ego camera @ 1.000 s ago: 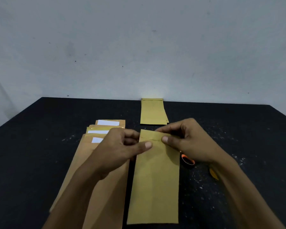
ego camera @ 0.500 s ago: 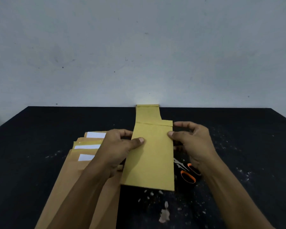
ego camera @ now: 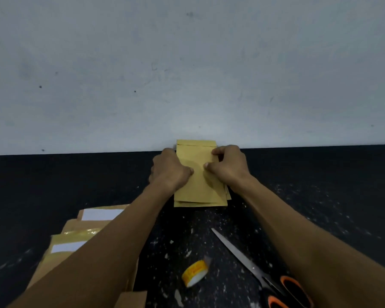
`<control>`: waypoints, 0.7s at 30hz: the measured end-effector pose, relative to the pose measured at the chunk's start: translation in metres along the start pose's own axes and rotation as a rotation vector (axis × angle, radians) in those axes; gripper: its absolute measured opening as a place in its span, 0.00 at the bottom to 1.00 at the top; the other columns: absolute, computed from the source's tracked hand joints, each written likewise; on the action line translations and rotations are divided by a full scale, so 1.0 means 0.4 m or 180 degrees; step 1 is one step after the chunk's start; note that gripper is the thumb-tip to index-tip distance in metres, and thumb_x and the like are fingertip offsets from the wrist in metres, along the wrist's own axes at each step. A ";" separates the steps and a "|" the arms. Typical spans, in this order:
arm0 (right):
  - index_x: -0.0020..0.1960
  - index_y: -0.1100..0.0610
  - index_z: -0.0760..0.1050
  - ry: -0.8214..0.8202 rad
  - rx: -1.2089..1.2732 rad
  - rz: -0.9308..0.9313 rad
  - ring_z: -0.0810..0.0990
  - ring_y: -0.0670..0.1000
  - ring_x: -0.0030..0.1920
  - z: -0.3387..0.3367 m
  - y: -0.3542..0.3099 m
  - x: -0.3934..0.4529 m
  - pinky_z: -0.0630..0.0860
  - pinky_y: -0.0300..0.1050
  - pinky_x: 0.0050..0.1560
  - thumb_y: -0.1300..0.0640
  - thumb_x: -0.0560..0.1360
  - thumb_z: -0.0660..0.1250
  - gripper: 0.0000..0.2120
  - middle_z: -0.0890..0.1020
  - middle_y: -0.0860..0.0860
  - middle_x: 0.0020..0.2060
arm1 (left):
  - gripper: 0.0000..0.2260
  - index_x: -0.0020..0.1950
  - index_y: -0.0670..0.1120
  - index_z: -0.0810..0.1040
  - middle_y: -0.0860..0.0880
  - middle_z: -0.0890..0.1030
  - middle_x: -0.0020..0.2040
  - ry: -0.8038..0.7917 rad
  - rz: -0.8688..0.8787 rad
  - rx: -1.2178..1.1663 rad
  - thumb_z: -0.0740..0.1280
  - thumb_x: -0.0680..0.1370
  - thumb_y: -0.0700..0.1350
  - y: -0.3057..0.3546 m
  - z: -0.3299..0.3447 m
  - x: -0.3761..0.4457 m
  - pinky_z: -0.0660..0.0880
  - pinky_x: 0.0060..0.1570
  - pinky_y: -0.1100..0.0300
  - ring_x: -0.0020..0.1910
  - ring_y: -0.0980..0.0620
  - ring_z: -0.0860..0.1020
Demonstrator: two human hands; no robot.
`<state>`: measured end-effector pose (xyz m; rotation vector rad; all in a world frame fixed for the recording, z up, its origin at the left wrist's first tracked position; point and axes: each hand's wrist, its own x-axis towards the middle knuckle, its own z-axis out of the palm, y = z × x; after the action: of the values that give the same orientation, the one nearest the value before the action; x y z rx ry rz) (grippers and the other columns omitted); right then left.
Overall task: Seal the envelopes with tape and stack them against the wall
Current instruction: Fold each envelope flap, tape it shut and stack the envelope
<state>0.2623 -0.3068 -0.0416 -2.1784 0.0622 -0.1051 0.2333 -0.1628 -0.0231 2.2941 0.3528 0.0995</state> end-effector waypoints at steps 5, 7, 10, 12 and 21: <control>0.68 0.57 0.74 0.0015 -0.0711 -0.0158 0.73 0.57 0.67 0.038 0.020 0.042 0.76 0.52 0.61 0.53 0.74 0.74 0.24 0.77 0.54 0.65 | 0.20 0.61 0.44 0.71 0.43 0.75 0.61 0.0009 0.0026 0.0828 0.72 0.75 0.52 -0.004 0.039 0.043 0.73 0.49 0.51 0.58 0.40 0.77; 0.65 0.57 0.75 0.0059 -0.0905 -0.0182 0.69 0.57 0.68 0.044 0.023 0.042 0.73 0.50 0.58 0.53 0.75 0.73 0.20 0.75 0.54 0.66 | 0.20 0.62 0.44 0.71 0.42 0.75 0.61 0.0012 0.0064 0.0926 0.72 0.76 0.53 -0.008 0.044 0.046 0.72 0.48 0.51 0.58 0.40 0.76; 0.67 0.58 0.75 0.0014 -0.0972 -0.0256 0.68 0.58 0.69 0.045 0.028 0.037 0.71 0.50 0.62 0.53 0.76 0.72 0.22 0.73 0.56 0.67 | 0.22 0.61 0.42 0.72 0.40 0.75 0.61 -0.0102 0.0125 0.0874 0.72 0.76 0.55 -0.018 0.034 0.044 0.76 0.52 0.48 0.57 0.39 0.77; 0.71 0.57 0.72 -0.0024 -0.0821 -0.0258 0.69 0.58 0.71 0.036 0.027 0.021 0.71 0.52 0.69 0.51 0.75 0.73 0.27 0.73 0.56 0.70 | 0.21 0.58 0.41 0.74 0.40 0.77 0.59 -0.0162 0.0249 0.0729 0.71 0.76 0.56 -0.020 0.016 0.036 0.76 0.51 0.49 0.56 0.39 0.78; 0.59 0.53 0.82 -0.0088 -0.0404 -0.0927 0.78 0.48 0.61 -0.029 -0.084 -0.264 0.72 0.40 0.56 0.54 0.75 0.74 0.14 0.82 0.49 0.57 | 0.14 0.57 0.42 0.82 0.48 0.82 0.45 0.0231 0.0864 0.0044 0.74 0.76 0.48 -0.061 -0.214 -0.189 0.72 0.39 0.67 0.43 0.56 0.79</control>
<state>0.1562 -0.2883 -0.0129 -2.3030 -0.2717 -0.2417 0.1398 -0.1078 0.0203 2.3450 0.0770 0.3183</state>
